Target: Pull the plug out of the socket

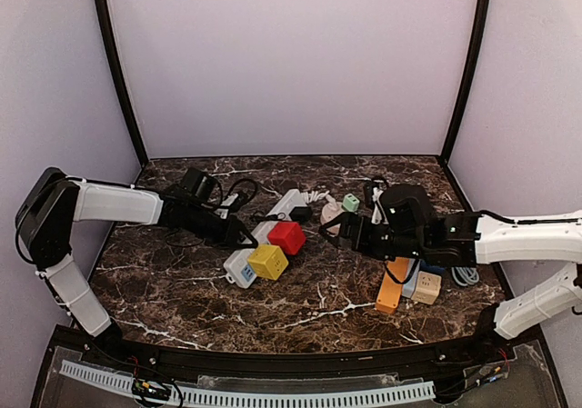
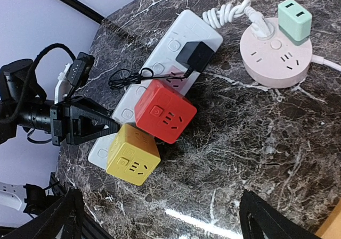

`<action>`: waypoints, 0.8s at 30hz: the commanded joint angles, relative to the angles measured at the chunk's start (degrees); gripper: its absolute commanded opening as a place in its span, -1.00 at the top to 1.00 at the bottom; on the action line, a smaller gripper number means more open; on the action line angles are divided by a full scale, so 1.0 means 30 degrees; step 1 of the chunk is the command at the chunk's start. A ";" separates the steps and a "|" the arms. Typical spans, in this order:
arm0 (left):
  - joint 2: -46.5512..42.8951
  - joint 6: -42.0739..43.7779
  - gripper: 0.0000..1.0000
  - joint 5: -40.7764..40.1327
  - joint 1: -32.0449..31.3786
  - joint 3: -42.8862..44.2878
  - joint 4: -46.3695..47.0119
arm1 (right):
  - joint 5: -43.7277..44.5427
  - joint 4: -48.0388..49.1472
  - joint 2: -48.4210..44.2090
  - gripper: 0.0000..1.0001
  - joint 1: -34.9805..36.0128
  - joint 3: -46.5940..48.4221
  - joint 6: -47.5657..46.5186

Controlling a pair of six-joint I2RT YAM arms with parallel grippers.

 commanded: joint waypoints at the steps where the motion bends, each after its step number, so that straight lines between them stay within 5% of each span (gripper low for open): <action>1: -0.2101 -0.0767 0.99 0.1983 -0.0112 -0.0438 0.4442 | 0.1515 0.2965 0.2293 -0.92 0.1220 0.0883 0.1930; 9: -0.2466 -0.1628 0.99 0.2023 -0.0130 -0.1077 0.5415 | -0.0432 0.5917 0.6650 -0.96 0.2006 0.2304 0.2841; 24: -0.1892 -0.1842 0.99 0.3899 -0.0708 -0.1013 0.6266 | -0.0364 0.7516 0.9900 -0.83 0.2795 0.3323 0.4556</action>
